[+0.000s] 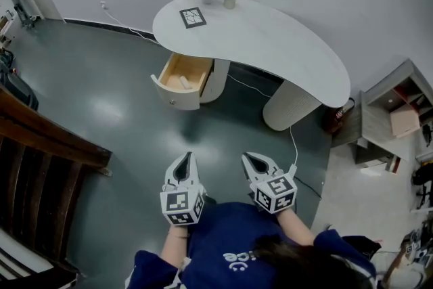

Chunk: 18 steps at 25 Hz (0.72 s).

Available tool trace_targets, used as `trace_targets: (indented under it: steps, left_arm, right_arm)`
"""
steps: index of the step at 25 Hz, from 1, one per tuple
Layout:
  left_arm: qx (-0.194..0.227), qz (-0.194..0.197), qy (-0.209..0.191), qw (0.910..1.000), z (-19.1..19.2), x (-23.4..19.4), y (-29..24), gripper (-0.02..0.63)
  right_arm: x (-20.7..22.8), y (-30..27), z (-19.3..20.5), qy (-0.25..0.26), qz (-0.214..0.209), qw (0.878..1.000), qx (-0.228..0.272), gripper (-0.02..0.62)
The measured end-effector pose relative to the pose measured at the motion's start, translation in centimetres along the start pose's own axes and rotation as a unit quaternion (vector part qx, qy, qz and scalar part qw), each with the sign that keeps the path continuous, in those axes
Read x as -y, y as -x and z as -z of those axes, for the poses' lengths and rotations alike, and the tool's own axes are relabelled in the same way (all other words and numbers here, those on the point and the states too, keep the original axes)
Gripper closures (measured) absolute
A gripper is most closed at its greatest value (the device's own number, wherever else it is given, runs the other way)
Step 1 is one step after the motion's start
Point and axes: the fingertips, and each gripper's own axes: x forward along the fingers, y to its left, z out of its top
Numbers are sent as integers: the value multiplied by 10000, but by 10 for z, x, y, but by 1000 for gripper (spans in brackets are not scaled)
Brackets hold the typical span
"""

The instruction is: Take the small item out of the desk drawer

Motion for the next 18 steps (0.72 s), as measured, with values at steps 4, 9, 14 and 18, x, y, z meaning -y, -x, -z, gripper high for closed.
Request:
trace_targets:
  steps: [4, 9, 14, 18]
  left_arm:
    - [47, 127, -32, 9999, -10, -19, -14, 602]
    - [-6, 353, -160, 9992, -19, -35, -27, 601]
    - [-67, 558, -297, 9980, -26, -37, -38, 602]
    - [-122, 673, -436, 9967, -29, -35, -40, 601]
  right_arm:
    - [-6, -22, -9, 19, 88, 10000, 12, 588]
    - [-16, -46, -17, -23, 160, 9999, 63, 588]
    - [-20, -57, -15, -183, 228, 9996, 39, 588]
    - [-14, -61, -17, -438, 302, 9985, 107, 588]
